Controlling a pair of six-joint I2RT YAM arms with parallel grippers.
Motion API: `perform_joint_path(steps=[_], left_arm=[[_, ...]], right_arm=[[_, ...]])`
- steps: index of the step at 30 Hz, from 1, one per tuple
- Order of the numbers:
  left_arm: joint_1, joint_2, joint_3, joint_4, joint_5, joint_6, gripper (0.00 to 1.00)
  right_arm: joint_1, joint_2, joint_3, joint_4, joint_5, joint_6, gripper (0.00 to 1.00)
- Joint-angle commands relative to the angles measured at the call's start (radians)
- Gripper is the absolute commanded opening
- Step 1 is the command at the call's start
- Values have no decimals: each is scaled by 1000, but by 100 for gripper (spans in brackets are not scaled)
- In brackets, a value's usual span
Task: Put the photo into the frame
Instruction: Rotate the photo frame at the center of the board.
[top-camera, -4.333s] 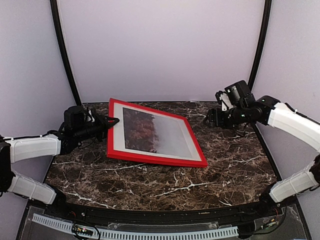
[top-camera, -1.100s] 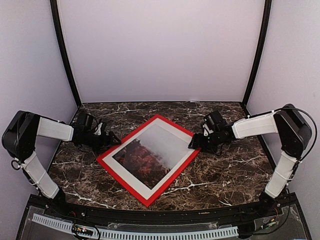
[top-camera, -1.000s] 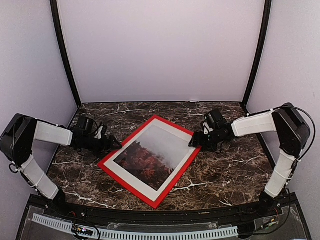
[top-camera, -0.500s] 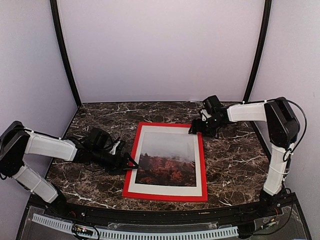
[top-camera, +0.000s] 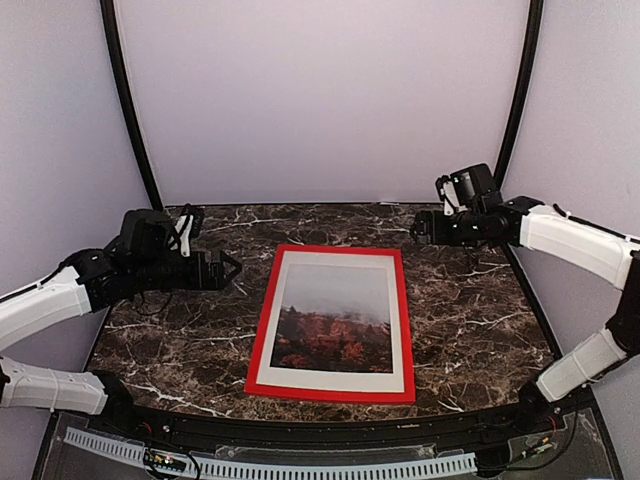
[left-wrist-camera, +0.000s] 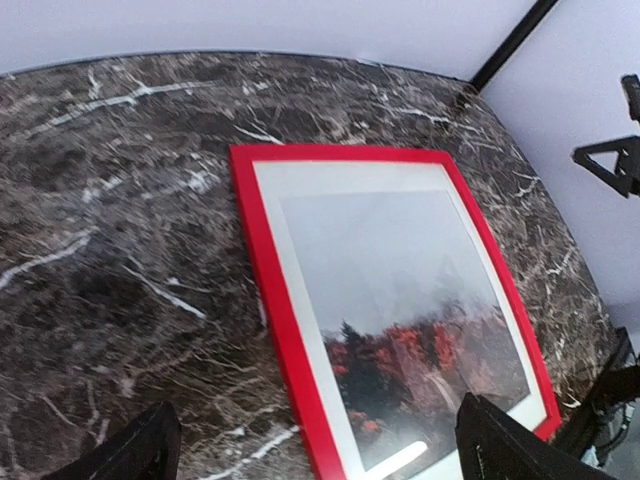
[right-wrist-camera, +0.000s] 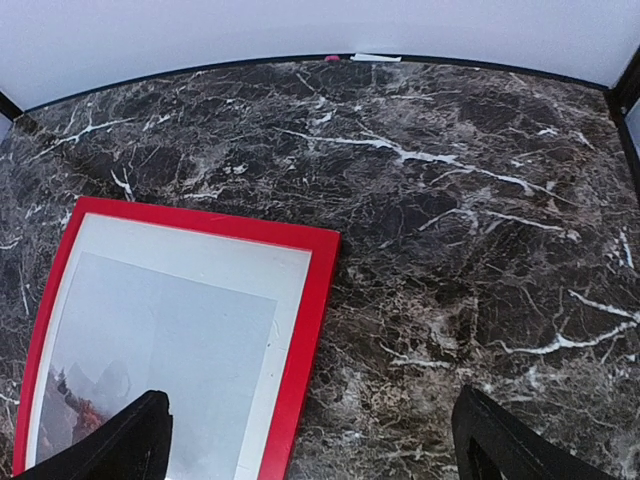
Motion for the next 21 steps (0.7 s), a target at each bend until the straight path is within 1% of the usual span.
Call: perform_joint_path(steps=[1,6,12,16,21], left_arm=[[5,-88,46,-114,-280,122,99],[7,-166,75,-130,-456,214,99],[7,-229,90,-158,-604,326,99],[7,-270,75,-138,-628,378,99],[7,-332,10,-88,-611,408,99]], right_arm=[[28,-134,-88,-21,79,-14,99],[36,-312,-164,-26,116,-8,99],[39,-474,-222,-52,136,-34,99],[40,-529,-249,-72,153,-42,99],[41,-603,-294,-61,178,-50,99]])
